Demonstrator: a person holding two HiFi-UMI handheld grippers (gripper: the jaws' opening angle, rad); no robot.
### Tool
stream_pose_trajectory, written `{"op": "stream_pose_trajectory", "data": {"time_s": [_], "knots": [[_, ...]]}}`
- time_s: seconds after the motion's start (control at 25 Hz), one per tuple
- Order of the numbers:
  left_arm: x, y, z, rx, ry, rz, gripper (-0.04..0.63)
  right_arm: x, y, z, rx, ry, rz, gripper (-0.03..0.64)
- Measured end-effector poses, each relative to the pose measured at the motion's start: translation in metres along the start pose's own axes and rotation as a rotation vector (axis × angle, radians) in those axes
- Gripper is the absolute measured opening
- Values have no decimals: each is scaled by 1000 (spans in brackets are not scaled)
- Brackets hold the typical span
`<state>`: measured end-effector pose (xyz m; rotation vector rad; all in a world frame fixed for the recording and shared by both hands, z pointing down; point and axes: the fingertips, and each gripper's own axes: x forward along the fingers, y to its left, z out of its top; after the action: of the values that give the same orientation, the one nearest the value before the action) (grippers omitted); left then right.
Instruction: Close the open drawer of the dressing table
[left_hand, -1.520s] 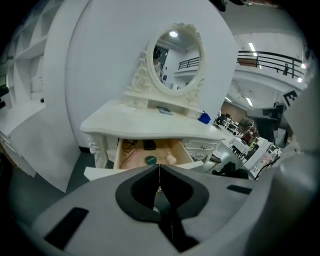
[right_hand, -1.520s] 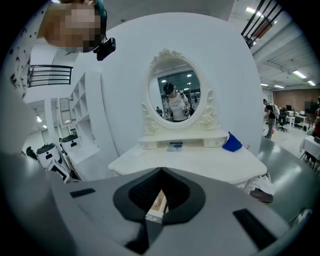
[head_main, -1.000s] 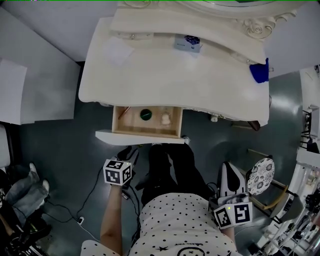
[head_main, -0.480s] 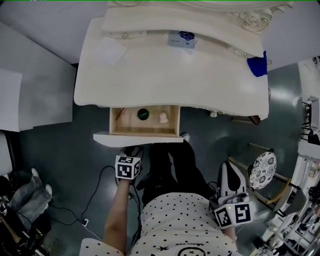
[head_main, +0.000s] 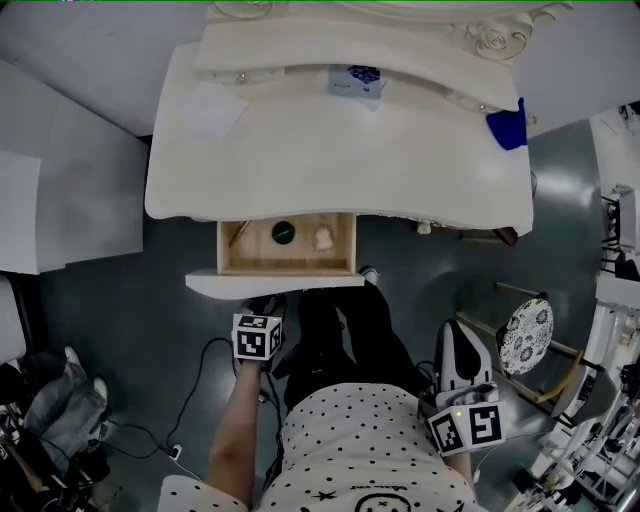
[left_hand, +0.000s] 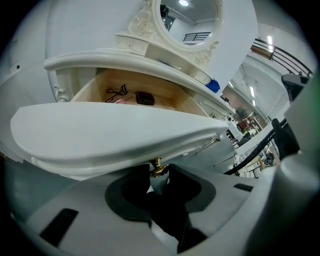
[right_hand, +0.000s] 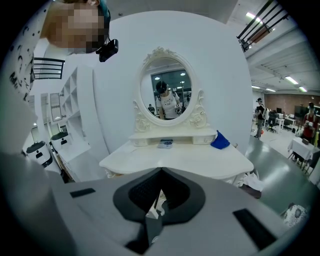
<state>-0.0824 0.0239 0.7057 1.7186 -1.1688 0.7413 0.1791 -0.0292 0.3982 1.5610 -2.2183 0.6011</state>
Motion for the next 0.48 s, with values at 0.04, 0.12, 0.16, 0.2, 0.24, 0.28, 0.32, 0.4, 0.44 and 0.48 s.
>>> {"op": "stream_pose_trajectory", "data": {"time_s": [0.04, 0.12, 0.16, 0.2, 0.24, 0.28, 0.32, 0.4, 0.44, 0.48], "knots": [[0, 0, 0, 2, 2, -2, 130, 0, 0, 0, 0, -2, -2, 8], [0, 0, 1, 4, 2, -5, 130, -1, -1, 2, 2, -6, -9, 8], [0, 1, 2, 3, 0, -4, 130, -1, -2, 2, 3, -7, -13, 8], [0, 1, 3, 1, -4, -1, 130, -2, -3, 3, 4, -9, -17, 8], [1, 2, 5, -1, -8, 3, 130, -2, -4, 3, 5, -11, -22, 8], [2, 3, 8, -2, -13, 6, 130, -2, -4, 4, 6, -14, -28, 8], [4, 4, 11, -2, -16, 8, 130, -2, -5, 5, 6, -17, -34, 8], [6, 5, 16, 2, -20, 10, 130, -3, -8, 6, 8, -24, -48, 8], [7, 6, 18, 4, -21, 11, 130, -4, -9, 7, 10, -28, -55, 8], [8, 7, 20, 5, -21, 11, 130, -5, -11, 7, 12, -32, -62, 8]]}}
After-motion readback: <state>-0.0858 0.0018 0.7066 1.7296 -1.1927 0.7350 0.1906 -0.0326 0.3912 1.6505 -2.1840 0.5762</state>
